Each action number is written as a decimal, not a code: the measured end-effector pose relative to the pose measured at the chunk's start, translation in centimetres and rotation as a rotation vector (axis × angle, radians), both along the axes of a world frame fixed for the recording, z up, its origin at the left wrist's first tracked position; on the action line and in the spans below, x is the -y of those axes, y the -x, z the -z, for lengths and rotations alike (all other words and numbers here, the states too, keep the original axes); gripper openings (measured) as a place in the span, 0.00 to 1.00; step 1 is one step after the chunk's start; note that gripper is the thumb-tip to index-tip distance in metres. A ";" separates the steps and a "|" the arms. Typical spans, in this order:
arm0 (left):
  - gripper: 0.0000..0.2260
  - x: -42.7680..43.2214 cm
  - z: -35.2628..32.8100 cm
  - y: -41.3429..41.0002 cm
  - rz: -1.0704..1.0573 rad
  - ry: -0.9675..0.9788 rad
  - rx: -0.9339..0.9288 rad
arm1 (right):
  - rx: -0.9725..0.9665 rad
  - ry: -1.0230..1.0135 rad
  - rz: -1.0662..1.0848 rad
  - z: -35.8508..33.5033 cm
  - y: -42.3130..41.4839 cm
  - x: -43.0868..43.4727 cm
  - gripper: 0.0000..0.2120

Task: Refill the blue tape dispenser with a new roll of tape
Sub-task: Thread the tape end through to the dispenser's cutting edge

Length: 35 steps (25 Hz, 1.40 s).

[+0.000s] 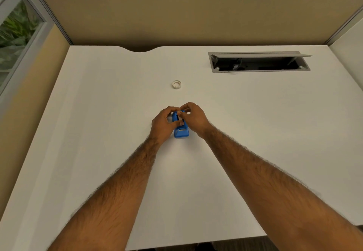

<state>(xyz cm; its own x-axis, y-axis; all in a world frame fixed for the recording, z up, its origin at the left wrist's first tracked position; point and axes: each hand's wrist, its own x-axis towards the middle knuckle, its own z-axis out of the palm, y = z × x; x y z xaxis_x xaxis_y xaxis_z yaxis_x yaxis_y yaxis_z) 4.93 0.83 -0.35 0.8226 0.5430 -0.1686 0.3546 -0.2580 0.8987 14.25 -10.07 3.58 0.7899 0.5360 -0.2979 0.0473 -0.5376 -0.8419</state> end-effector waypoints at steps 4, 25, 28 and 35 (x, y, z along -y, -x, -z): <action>0.21 0.2 0.0 0.2 -0.015 0.007 0.025 | -0.013 -0.060 -0.001 0.7 0.8 0.7 0.13; 0.21 -0.3 -0.7 0.5 0.033 0.006 0.015 | -0.099 -0.098 0.009 0.0 0.3 0.6 0.12; 0.21 0.1 -0.9 0.7 0.038 -0.024 0.019 | -0.141 -0.127 0.001 0.0 0.5 1.0 0.16; 0.22 -0.1 -0.7 0.5 0.024 -0.016 -0.006 | -0.027 0.035 -0.087 -0.7 -0.9 -0.2 0.13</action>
<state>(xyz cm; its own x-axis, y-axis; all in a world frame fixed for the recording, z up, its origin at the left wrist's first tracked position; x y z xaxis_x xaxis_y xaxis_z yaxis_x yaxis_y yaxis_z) 4.41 0.93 0.38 0.8344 0.5260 -0.1646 0.3531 -0.2808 0.8925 15.15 -9.91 4.31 0.7319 0.5914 -0.3384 0.0725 -0.5615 -0.8243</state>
